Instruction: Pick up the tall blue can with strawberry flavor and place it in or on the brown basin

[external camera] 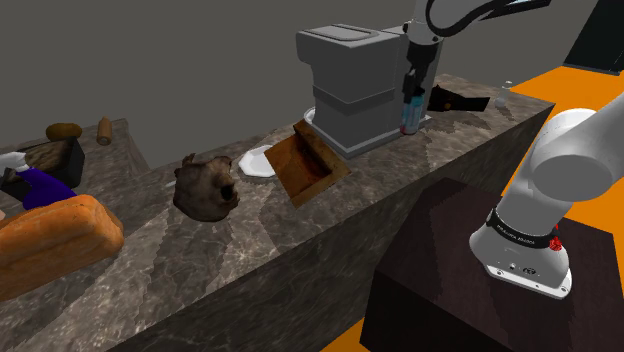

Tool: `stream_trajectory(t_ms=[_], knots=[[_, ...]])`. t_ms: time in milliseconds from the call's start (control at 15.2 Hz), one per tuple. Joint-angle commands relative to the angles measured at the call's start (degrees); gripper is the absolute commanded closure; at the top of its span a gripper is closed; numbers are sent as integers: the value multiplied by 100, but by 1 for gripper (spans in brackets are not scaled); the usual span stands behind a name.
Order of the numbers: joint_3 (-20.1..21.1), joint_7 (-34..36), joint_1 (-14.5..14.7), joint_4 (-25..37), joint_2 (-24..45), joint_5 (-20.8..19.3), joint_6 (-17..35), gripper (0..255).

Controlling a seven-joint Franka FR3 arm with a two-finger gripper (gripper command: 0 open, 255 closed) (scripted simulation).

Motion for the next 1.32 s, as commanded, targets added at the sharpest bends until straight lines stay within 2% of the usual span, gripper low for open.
stream_trajectory(t_ms=[0, 1122, 1254], knots=[[17, -26, 5, 129, -37, 21, -163, 255], [198, -169, 72, 1317, -158, 197, -1467, 255], [380, 59, 187, 1489, 23, 313, -1503, 255]])
